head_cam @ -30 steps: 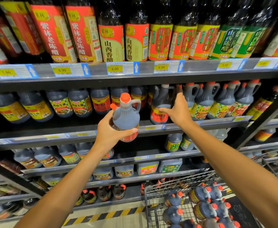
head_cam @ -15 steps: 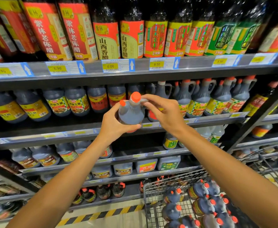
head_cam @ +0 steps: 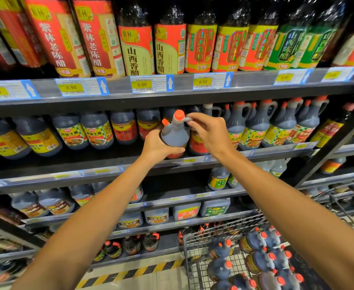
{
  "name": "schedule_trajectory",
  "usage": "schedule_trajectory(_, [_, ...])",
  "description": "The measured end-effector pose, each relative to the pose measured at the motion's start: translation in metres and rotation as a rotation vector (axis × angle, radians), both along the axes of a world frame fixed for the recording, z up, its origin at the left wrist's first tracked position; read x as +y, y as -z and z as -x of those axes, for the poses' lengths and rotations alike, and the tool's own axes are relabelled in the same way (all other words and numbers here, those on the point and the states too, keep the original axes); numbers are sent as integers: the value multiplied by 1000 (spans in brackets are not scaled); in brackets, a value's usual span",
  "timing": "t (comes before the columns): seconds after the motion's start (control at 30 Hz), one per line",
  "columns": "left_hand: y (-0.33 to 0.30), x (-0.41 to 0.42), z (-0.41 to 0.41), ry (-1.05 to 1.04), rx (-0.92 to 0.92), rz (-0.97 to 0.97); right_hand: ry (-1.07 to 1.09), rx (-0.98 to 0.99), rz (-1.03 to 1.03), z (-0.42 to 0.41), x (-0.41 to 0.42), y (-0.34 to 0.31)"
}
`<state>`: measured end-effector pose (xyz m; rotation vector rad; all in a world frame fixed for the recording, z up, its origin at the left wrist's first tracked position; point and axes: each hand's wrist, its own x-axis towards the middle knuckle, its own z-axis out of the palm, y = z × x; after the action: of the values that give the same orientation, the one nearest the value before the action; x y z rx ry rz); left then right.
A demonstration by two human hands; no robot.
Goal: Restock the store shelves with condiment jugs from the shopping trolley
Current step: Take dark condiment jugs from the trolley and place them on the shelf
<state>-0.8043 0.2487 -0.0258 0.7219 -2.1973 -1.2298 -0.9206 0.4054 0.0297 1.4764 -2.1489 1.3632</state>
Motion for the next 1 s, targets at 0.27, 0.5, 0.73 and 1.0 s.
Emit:
schedule_trajectory(0.27, [5,-11,12,-12,-35,-165,29,-244,52,0,9,17])
schedule_trajectory(0.5, [3,-14,14,14,-52,-210,301,-376,5,10,47,65])
schedule_trajectory(0.73, [11,-5,10,-39,-103,-125,532,-200,-391,16,26,73])
schedule_trajectory(1.0, [23,3,1,-91,-182,13,594,-3,-611,27,11,70])
